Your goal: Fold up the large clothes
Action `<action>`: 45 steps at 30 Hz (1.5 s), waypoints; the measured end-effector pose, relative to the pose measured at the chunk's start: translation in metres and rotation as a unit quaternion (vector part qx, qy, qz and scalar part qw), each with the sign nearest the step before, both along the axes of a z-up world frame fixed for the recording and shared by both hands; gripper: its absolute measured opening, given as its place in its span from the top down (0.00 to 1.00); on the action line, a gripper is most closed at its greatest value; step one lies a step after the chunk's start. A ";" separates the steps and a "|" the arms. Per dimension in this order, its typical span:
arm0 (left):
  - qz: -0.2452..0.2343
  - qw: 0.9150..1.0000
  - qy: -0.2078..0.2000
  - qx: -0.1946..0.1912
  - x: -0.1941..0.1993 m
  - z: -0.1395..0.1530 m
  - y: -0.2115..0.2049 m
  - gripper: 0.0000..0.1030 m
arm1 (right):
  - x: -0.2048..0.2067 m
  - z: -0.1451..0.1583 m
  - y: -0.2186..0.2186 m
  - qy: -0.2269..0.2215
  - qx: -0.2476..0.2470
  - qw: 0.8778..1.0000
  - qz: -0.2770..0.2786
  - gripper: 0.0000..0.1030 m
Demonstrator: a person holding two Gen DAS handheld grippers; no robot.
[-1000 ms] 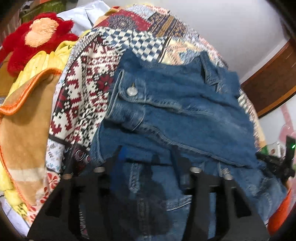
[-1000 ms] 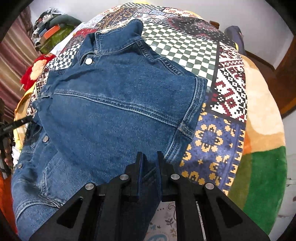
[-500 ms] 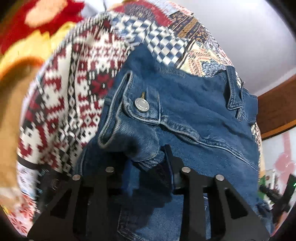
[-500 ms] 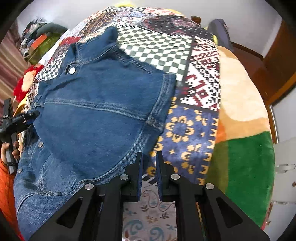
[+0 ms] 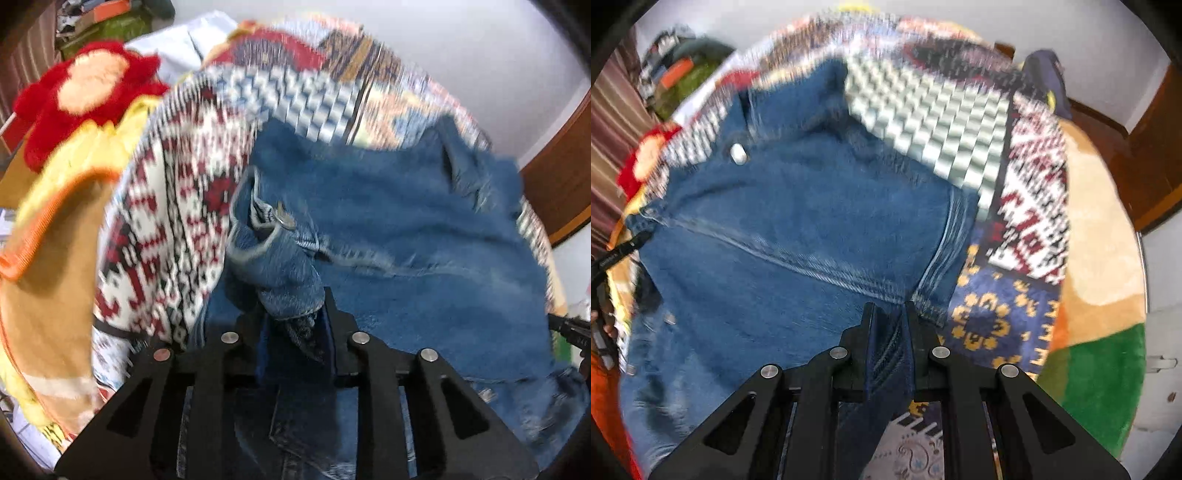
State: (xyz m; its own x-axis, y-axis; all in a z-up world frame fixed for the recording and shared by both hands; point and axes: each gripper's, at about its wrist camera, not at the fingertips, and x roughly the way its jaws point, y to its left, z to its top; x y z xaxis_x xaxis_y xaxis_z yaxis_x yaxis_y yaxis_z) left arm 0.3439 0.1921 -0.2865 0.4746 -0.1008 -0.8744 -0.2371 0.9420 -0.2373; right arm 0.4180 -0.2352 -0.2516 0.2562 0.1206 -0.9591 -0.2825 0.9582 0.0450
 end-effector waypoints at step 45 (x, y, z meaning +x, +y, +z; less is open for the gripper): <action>0.005 0.999 0.008 -0.052 0.123 -0.014 0.062 0.70 | 0.086 -0.018 -0.044 -0.001 0.192 0.977 -0.095 0.76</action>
